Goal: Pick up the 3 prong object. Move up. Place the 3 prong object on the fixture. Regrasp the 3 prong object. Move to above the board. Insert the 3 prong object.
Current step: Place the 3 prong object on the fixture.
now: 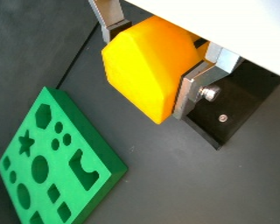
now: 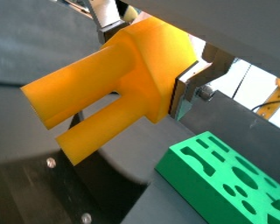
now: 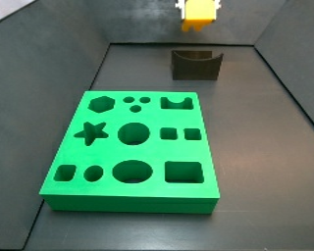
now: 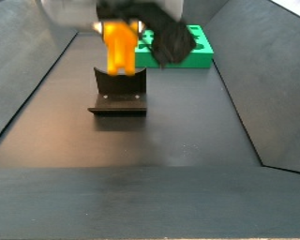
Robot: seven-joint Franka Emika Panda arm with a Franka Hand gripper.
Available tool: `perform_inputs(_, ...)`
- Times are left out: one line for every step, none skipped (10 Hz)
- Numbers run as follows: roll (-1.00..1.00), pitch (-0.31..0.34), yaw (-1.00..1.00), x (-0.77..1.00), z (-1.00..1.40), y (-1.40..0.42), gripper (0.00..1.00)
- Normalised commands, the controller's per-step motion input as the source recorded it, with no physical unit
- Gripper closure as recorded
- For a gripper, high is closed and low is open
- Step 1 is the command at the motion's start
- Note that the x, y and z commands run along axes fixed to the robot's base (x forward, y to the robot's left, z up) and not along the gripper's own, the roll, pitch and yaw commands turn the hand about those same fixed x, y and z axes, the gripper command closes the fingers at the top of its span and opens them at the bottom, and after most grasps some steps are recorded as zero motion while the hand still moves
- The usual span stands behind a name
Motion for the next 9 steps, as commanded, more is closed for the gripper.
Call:
perform_inputs(-0.67,0.284,-0.23,0.19,-1.0,0.14,1.0)
perform_inputs(-0.56,0.247,-0.25,0.2,-1.0,0.14,1.0)
perform_inputs(-0.3,0.154,-0.29,0.22,-1.0,0.14,1.0)
perform_inputs(-0.23,0.117,-0.29,0.23,-1.0,0.14,1.0)
perform_inputs(-0.18,0.04,-0.27,0.22,-0.88,0.12,1.0)
perform_inputs(-0.18,-0.004,-0.25,0.17,-0.69,0.1,1.0)
perform_inputs(-0.17,-0.048,-0.2,0.13,-0.45,0.09,1.0)
perform_inputs(-0.15,-0.068,-0.17,0.11,-0.38,0.12,1.0)
perform_inputs(-0.12,-0.088,-0.11,0.09,-0.34,0.14,1.0)
